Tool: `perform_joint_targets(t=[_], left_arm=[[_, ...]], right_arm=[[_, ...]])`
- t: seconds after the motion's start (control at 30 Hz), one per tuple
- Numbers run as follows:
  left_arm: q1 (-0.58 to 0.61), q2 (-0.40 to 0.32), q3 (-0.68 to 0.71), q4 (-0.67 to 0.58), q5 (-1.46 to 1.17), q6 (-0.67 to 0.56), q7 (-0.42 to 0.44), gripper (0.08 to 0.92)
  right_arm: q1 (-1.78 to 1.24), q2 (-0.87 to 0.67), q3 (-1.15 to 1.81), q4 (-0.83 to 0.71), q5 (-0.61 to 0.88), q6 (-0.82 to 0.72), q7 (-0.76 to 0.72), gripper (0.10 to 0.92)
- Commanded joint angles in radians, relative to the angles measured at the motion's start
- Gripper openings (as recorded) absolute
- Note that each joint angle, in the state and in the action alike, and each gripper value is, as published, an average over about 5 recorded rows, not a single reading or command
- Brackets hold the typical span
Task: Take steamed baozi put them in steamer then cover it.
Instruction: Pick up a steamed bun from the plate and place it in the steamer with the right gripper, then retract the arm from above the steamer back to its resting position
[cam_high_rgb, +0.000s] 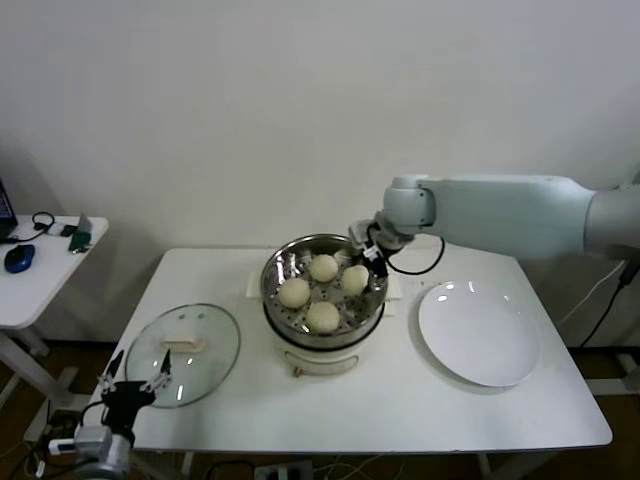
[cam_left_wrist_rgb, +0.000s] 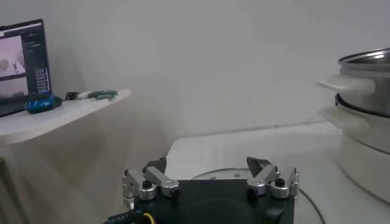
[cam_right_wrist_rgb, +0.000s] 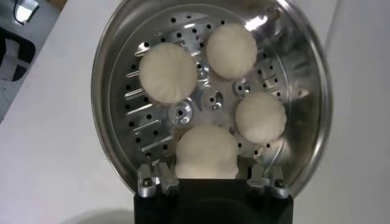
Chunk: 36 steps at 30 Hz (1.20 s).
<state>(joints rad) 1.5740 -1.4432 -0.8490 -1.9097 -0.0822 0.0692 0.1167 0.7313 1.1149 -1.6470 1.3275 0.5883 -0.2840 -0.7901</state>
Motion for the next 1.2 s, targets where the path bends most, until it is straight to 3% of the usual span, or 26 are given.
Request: perform_joint_targets(t=[0.03,0.2,0.47,0.73,0.83,1.03,1.2], left_arm=[[0.003,-0.001,0.001,-0.001,0.000,-0.002,-0.001,0.823],[0.004,0.000,0.002,-0.002,0.001,-0.003,-0.001,0.823],[0.004,-0.001,0.001,-0.008,0.000,-0.002,-0.001,0.823],[0.009,0.005,-0.005,-0.020,-0.009,0.003,-0.003,0.823],[0.012,0.009,-0.004,-0.029,-0.026,0.021,-0.011,0.823],[0.011,0.016,0.001,-0.039,-0.034,0.047,-0.021,0.823],[-0.009,0.022,0.010,-0.034,-0.039,0.039,-0.036,0.823]], right_arm=[[-0.080,0.024,0.010,-0.042,-0.051,-0.011,0.015,0.670],[-0.080,0.026,0.014,-0.043,-0.041,-0.012,0.014,0.689],[-0.036,0.021,0.033,-0.041,-0.006,-0.003,-0.009,0.818],[0.059,-0.103,0.136,-0.039,0.242,0.023,-0.067,0.823],[-0.004,-0.177,0.262,-0.035,0.316,-0.012,0.081,0.823],[-0.321,-0.313,0.670,0.031,0.265,-0.022,0.540,0.823],[-0.621,-0.435,1.016,0.164,0.249,-0.021,0.761,0.823]])
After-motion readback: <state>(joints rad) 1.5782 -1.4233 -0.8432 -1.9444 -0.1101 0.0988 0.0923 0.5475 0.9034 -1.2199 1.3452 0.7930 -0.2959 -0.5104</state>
